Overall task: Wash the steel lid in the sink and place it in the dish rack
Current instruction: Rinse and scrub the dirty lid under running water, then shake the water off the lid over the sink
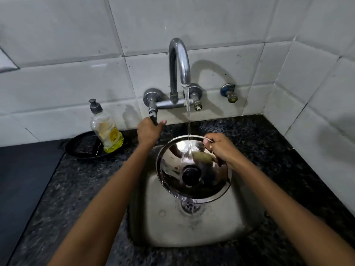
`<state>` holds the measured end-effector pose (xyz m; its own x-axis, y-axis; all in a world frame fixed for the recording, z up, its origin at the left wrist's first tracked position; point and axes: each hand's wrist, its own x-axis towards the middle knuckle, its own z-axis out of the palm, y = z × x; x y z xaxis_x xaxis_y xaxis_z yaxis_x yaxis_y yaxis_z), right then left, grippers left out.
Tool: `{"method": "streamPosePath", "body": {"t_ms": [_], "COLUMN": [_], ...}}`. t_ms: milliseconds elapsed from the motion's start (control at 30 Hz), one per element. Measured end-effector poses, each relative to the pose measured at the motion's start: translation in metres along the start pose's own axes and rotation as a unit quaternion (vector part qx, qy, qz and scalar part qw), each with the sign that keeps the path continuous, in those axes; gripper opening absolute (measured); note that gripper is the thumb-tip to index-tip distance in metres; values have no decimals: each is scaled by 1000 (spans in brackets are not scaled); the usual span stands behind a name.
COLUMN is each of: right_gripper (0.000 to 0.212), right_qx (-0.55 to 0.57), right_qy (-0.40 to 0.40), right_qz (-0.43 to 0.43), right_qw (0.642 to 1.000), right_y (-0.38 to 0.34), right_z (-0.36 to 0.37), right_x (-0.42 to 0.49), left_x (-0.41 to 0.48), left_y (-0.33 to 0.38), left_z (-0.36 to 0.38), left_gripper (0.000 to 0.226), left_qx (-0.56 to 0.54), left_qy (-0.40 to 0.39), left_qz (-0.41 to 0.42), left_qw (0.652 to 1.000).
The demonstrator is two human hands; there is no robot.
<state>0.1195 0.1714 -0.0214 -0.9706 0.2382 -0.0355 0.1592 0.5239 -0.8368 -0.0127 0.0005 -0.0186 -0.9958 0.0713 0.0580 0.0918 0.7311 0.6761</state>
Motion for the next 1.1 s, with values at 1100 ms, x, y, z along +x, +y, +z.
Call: {"method": "streamPosePath", "body": {"t_ms": [1100], "right_gripper": [42], "right_qx": [-37], "right_qy": [-67], "right_qz": [-99], "right_qw": [992], "right_y": [-32], "right_z": [-2], "right_x": [-23], "left_x": [-85], "left_y": [6], "left_z": [-47], "left_gripper": [10], "left_qx": [-62], "left_qy": [-262], "left_qz": [210], "left_qw": [940]}}
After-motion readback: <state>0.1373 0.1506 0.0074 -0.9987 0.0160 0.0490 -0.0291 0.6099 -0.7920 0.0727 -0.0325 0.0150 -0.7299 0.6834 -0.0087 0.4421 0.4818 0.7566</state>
